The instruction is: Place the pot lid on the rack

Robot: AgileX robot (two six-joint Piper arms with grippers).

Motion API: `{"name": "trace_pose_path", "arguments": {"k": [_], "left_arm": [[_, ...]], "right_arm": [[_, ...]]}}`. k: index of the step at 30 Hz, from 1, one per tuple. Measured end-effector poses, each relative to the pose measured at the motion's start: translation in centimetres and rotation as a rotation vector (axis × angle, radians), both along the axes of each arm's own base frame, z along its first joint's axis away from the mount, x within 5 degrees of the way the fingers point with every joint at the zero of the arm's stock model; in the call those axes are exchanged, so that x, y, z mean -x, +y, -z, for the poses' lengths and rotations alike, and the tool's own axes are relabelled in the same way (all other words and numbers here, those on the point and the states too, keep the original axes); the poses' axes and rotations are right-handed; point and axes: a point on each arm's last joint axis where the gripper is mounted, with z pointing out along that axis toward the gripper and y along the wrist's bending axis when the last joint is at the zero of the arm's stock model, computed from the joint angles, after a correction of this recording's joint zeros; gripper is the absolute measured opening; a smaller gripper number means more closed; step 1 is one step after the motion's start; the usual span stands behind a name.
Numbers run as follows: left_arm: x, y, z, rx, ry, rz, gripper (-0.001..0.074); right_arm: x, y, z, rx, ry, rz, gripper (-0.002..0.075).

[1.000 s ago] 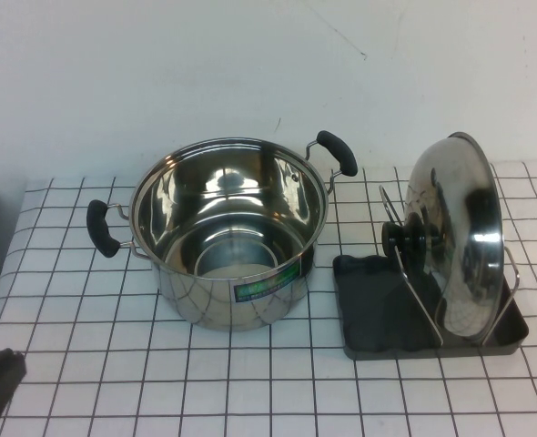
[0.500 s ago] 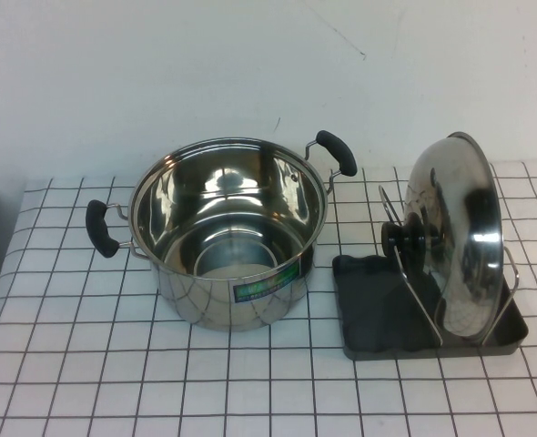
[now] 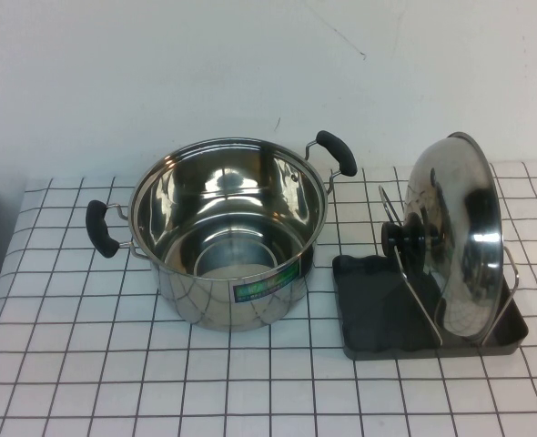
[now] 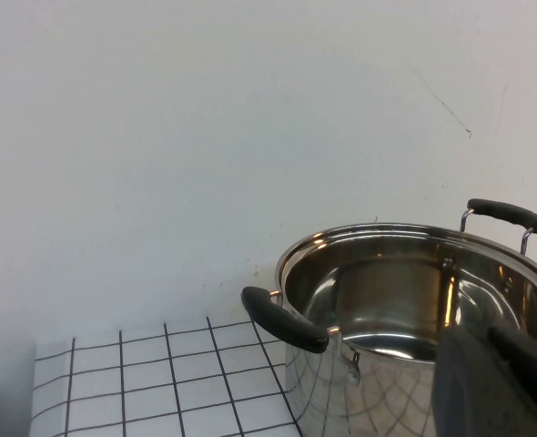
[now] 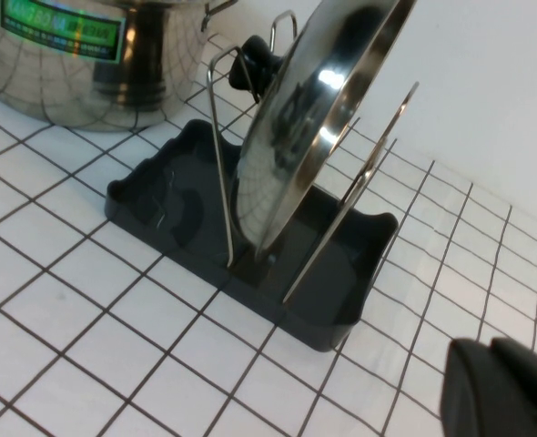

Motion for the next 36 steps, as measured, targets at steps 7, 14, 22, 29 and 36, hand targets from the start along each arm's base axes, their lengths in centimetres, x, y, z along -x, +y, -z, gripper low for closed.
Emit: {"name": "trace_pose_path", "arguments": {"k": [7,14,22,29,36], "left_arm": [[0.0,0.1,0.2,-0.025,0.004,-0.014,-0.0001],[0.0,1.0,1.8,0.036,0.112,-0.177,-0.0001],[0.3,1.4,6.2,0.004,0.179,-0.275,-0.0001],[0.1,1.3,9.4,0.044,0.293,-0.281,-0.0001],[0.1,1.2,9.4,0.062,0.301,-0.278,-0.0001]], "right_arm": [[0.0,0.0,0.0,-0.002,0.0,-0.001,-0.0001],[0.0,0.0,0.0,-0.002,0.001,-0.001,-0.0001],[0.0,0.0,0.0,-0.002,0.001,-0.001,-0.0001],[0.0,0.0,0.1,-0.002,0.003,-0.001,-0.0001],[0.0,0.0,0.0,-0.003,0.003,-0.002,-0.0001]]}}
